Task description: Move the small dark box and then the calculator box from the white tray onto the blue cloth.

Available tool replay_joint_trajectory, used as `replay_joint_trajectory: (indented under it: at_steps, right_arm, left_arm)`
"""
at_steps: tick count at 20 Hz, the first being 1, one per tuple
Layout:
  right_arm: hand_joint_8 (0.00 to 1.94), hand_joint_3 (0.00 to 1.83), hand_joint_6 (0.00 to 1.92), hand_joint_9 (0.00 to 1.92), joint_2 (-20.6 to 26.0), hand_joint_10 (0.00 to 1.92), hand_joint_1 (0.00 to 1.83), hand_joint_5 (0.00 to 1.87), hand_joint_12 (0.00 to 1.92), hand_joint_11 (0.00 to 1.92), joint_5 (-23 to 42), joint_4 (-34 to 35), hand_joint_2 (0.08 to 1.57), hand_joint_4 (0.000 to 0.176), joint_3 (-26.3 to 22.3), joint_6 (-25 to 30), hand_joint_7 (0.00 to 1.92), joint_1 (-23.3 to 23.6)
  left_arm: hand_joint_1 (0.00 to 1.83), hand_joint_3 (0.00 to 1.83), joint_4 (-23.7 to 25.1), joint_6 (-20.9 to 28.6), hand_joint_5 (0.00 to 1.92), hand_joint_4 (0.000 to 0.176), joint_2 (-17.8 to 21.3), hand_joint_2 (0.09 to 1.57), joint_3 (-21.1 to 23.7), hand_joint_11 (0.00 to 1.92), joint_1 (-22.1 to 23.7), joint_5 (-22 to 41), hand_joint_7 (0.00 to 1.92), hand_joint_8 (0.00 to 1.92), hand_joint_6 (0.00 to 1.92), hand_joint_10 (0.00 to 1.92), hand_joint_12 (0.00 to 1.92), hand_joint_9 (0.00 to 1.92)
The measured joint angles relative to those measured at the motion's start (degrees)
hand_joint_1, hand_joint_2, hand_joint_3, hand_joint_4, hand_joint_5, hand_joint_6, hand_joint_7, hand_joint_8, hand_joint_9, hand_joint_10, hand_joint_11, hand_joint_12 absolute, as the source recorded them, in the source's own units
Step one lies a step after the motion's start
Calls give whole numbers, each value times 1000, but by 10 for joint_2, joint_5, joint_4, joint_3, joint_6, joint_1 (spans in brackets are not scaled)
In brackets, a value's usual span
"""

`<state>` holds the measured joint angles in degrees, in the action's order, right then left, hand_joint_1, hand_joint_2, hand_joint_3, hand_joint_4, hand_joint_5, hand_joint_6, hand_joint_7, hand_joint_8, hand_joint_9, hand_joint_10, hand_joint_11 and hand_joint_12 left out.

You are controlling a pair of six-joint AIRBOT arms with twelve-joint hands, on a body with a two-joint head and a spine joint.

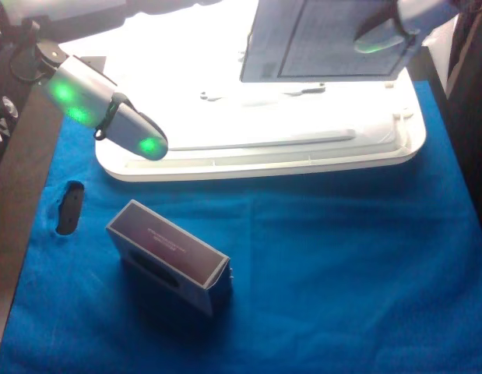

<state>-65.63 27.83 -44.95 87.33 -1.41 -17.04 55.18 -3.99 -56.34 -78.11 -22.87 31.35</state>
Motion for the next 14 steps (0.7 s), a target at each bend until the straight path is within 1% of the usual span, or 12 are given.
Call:
replay_joint_trajectory:
  at_steps: [1, 2, 4, 5, 6, 7, 8, 9, 10, 11, 13, 14]
  right_arm:
    - [958, 2, 1071, 1222, 9, 1567, 1144, 915, 1918, 1149, 5, -2, 1147, 0, -9, 0, 1244, 0]
    - [882, 0, 1065, 1174, 19, 1507, 1145, 918, 1867, 1097, 11, -3, 1147, 0, -18, 0, 1218, 0]
    - [846, 0, 1052, 1104, 31, 1528, 1146, 926, 1869, 1024, 25, -4, 1143, 0, -35, 0, 1191, 0]
    - [921, 0, 1064, 1079, 35, 1573, 1145, 919, 1892, 1019, 29, -5, 1146, 0, -43, 0, 1156, 0]
    - [948, 0, 1043, 1117, 42, 1561, 1149, 933, 1890, 1048, 32, -10, 1140, 0, -55, 0, 1172, 0]
    - [967, 0, 1020, 1153, 50, 1551, 1151, 949, 1874, 1084, 38, -21, 1132, 0, -69, 0, 1188, 0]
    - [957, 0, 971, 1188, 53, 1545, 1158, 980, 1880, 1110, 45, -28, 1118, 0, -75, 1, 1214, 0]
    - [872, 0, 932, 1216, 53, 1491, 1160, 1003, 1878, 1101, 45, -27, 1107, 0, -77, 1, 1255, 0]
    - [751, 0, 925, 1218, 56, 1456, 1162, 1007, 1881, 1070, 44, -29, 1105, 0, -86, 0, 1299, 0]
    - [774, 0, 926, 1205, 60, 1489, 1164, 1007, 1907, 1057, 44, -33, 1104, 0, -92, 0, 1302, 0]
    - [958, 0, 1131, 1091, 78, 1587, 1141, 877, 1920, 1040, 45, -56, 1168, 0, -115, 1, 1142, 0]
    - [940, 1, 1146, 1002, 87, 1555, 1139, 866, 1921, 935, 45, -58, 1173, 0, -124, 1, 1070, 0]
  left_arm:
    - [680, 9, -24, -21, 0, 134, 0, 649, 0, 2, -7, -1, 0, 0, 0, 0, 0, 0]
    - [651, 24, -47, -42, 0, 92, -1, 684, -2, 0, -13, -3, 0, 0, 0, 0, 0, 0]
    - [629, 11, -89, -69, 0, 77, -3, 715, -8, 0, -19, -12, 0, 0, 0, 0, 0, 0]
    - [617, 6, -101, -72, 0, 91, -1, 717, -11, 1, -19, -15, 0, 0, 0, 0, 0, 0]
    - [618, 4, -111, -78, 0, 114, 2, 716, -12, 0, -24, -15, 0, 0, 0, 0, 0, 0]
    - [623, 4, -120, -84, 0, 111, 3, 716, -13, 0, -27, -18, 0, 0, 0, 0, 0, 0]
    - [616, 0, -124, -92, 0, 98, 6, 703, -13, 0, -33, -20, 0, 0, 0, 0, 0, 0]
    - [633, 0, -130, -95, 0, 100, 6, 695, -13, 0, -34, -24, 0, 0, 0, 0, 0, 0]
    - [633, 0, -137, -99, 0, 105, 7, 676, -13, 0, -39, -24, 0, 0, 0, 0, 0, 0]
    - [637, 0, -140, -100, 0, 117, 9, 661, -13, 0, -44, -24, 0, 0, 0, 0, 0, 0]
    - [696, 0, -144, -102, 0, 126, 12, 669, -13, 0, -46, -29, 0, 0, 0, 0, 0, 0]
    - [703, 0, -146, -103, 0, 141, 13, 678, -13, 0, -46, -29, 0, 0, 0, 0, 0, 0]
